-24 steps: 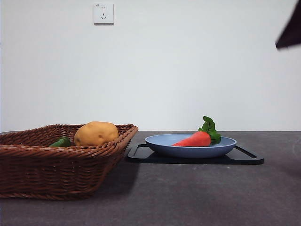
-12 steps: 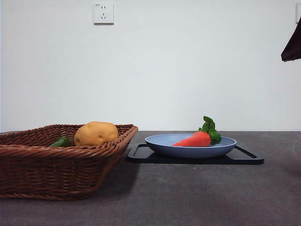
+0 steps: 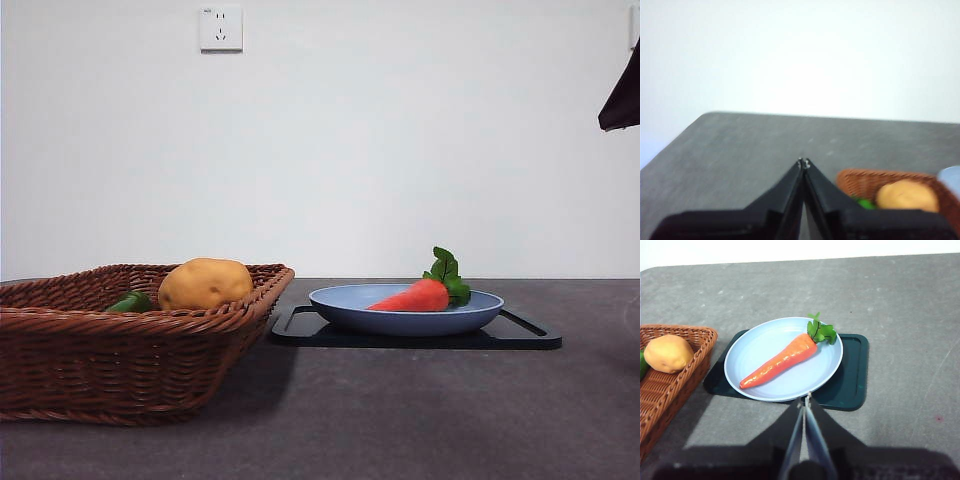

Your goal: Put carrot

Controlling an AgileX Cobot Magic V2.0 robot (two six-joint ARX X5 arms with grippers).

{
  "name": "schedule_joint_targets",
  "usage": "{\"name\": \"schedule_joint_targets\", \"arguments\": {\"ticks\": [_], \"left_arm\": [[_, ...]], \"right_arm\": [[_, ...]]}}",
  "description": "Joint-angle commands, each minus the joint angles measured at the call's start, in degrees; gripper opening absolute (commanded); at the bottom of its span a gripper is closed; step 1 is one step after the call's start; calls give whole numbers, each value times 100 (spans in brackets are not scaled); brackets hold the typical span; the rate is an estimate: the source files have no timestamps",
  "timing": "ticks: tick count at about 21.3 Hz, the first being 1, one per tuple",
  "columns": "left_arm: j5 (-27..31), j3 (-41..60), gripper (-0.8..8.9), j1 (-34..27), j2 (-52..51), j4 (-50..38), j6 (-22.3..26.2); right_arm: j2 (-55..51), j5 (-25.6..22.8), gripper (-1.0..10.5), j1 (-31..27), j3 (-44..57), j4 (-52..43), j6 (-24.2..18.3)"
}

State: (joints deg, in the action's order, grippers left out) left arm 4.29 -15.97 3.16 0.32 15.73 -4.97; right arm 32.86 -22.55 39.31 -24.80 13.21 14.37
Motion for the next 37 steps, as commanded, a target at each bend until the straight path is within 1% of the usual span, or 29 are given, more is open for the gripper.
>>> {"name": "schedule_joint_targets", "arguments": {"ticks": [1,5,7,9,26,27,28,29,30,31,32,35,36,37], "left_arm": [[-26,479,8,-166,-22,-118,50],[-33,1202,8,-212,-22,-111,-35],[-31,1370,8,-212,-22,-111,-212],[-31,1405,8,-212,-22,-155,-358],[-17,1405,8,-212,-20,-153,-358],[-20,1405,8,-212,-22,-153,-358],[-20,1405,8,-212,-22,-153,-358],[-17,1405,8,-212,-20,-151,-358],[-20,1405,8,-212,-20,-151,-358],[-17,1405,8,-212,-22,-151,-358],[-17,1405,8,-212,-20,-153,-358],[-17,1405,8,-212,-20,-151,-358],[-20,1405,8,-212,-22,-151,-358],[-17,1405,8,-212,-22,-151,-358]], "right_arm": [[13,-33,23,46,-50,-79,79],[11,-33,23,46,-50,-79,79],[11,-33,23,46,-50,-79,81],[13,-33,23,46,-50,-77,79],[-66,-35,23,48,-50,-57,74],[-225,-72,23,24,-50,-37,-17],[-487,-286,23,-57,-48,-28,-490],[-750,-356,23,-184,-44,-9,-772],[-1036,-278,23,-382,-31,46,-964],[-1335,-168,23,-662,11,59,-977],[-1633,76,23,-1014,90,55,-966],[-2371,1381,23,-2382,605,-92,-946],[-2553,1722,23,-2785,839,-184,-946],[-2660,1904,23,-3005,970,-208,-944]]}}
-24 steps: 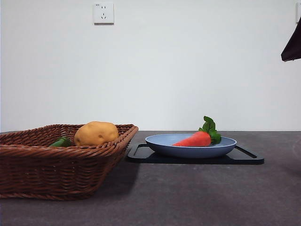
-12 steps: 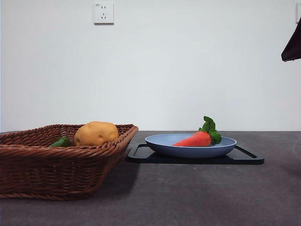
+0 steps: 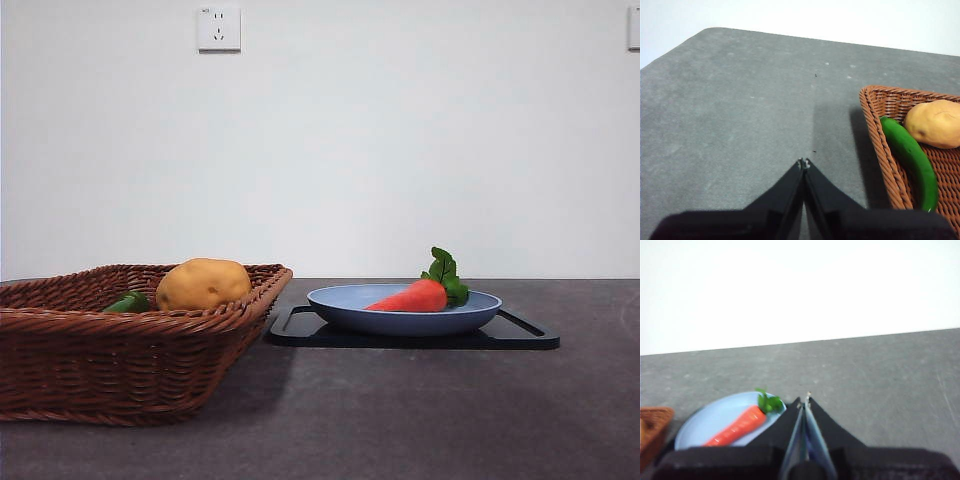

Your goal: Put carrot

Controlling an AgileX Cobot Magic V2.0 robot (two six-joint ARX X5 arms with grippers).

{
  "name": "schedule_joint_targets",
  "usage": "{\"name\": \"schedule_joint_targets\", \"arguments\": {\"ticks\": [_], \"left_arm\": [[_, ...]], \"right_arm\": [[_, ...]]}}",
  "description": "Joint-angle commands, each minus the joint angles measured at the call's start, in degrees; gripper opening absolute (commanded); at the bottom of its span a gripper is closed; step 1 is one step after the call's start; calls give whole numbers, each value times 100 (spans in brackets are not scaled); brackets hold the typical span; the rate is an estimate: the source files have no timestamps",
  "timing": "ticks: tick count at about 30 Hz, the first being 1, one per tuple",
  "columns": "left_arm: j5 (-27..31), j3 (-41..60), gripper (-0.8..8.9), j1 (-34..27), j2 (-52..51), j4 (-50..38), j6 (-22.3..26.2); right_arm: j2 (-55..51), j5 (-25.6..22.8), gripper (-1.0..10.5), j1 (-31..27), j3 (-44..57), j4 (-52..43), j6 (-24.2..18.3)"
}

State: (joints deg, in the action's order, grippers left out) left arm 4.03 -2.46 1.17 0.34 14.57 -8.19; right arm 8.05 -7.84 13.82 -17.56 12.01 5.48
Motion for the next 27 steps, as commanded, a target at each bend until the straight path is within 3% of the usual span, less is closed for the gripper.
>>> {"name": "schedule_joint_targets", "arguments": {"ticks": [1,5,16,27], "left_arm": [[9,55,8,-13,-24,-35,-37],[7,55,8,-13,-22,-35,-37],[9,55,8,-13,-22,-35,-37],[11,55,8,-13,-24,-37,-37]], "right_arm": [[-313,669,23,-708,420,-98,-33],[-592,1045,23,-1069,938,-129,-37],[-717,1056,23,-1075,1705,-140,13],[-732,1049,23,-1075,1707,-192,4]]}}
